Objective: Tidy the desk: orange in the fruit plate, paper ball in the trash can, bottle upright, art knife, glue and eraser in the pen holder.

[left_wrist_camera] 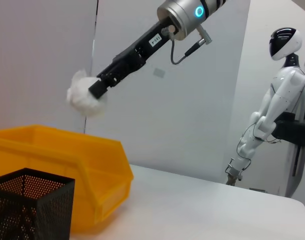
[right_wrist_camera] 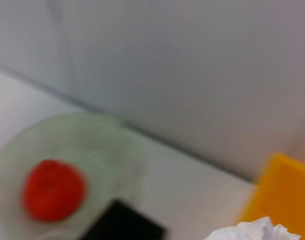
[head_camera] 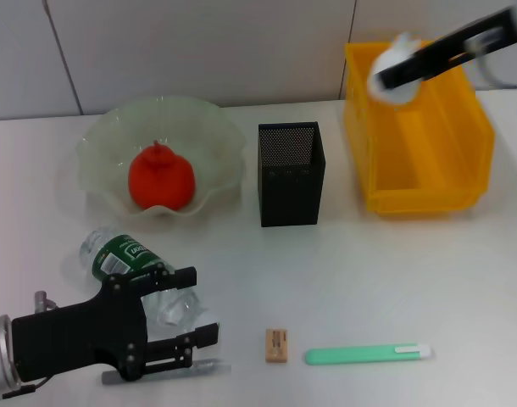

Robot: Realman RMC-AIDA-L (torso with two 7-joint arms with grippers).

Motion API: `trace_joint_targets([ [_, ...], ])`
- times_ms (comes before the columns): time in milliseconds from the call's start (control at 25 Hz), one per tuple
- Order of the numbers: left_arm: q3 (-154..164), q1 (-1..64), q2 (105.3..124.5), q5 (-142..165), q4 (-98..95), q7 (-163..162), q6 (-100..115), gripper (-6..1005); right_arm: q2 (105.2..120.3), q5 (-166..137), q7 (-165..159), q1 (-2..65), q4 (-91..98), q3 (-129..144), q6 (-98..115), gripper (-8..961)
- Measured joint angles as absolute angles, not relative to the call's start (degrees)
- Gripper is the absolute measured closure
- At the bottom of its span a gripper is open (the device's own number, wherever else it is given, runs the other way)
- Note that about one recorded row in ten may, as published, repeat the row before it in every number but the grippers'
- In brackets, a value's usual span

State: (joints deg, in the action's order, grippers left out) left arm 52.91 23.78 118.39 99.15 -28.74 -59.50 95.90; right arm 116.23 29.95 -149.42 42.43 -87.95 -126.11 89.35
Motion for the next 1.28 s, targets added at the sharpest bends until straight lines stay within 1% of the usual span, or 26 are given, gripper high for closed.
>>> trace_joint_targets([
  [160,52.9,23.9,118.39,99.1,-28.7,-59.5,95.9,217,116.12,26.3,-149.1,41.6,-88.1,-128.8,87.3,401],
  [320,52.9,24.1,118.44,99.1,-28.7,-59.5,95.9,217,116.14,23.9,-149.0,40.3,-84.3,-128.6,81.5,402],
  [400,52.9,24.1,118.45,99.1,-28.7,-59.5,95.9,218,116.26,23.7,-149.0,40.7,-78.8,-128.5,77.5,402],
  [480,52.9,24.1,118.46,99.1,-28.7,-59.5,95.9,218,116.36,23.7,-148.9,40.8,-77.3,-128.3,76.2,402],
  [600,52.9,24.1,118.47,99.1,-28.7,-59.5,95.9,218,116.91,23.6,-148.8,40.3,-72.6,-125.9,69.4,401],
  [800,52.9,23.8,118.42,99.2,-28.7,-59.5,96.8,218,116.96,23.5,-148.7,40.8,-69.4,-124.6,67.0,401],
  [880,52.9,23.8,118.42,99.2,-28.8,-59.5,96.9,218,116.96,23.4,-148.6,40.8,-69.3,-124.5,66.7,353],
  [1080,52.6,23.6,118.39,99.1,-28.8,-59.4,97.3,218,116.96,23.8,-148.6,40.3,-71.1,-124.4,67.2,167],
  [1200,52.5,23.5,118.39,99.1,-28.8,-59.4,97.4,218,117.31,24.5,-148.6,39.5,-74.0,-124.4,68.1,167],
  [1240,52.5,23.5,118.38,99.1,-28.8,-59.4,97.4,218,117.68,25.4,-148.4,38.8,-75.9,-124.4,68.6,167],
  [1280,52.5,23.5,118.38,99.1,-28.8,-59.4,97.5,218,118.52,28.6,-147.0,36.6,-80.7,-124.2,69.3,167],
])
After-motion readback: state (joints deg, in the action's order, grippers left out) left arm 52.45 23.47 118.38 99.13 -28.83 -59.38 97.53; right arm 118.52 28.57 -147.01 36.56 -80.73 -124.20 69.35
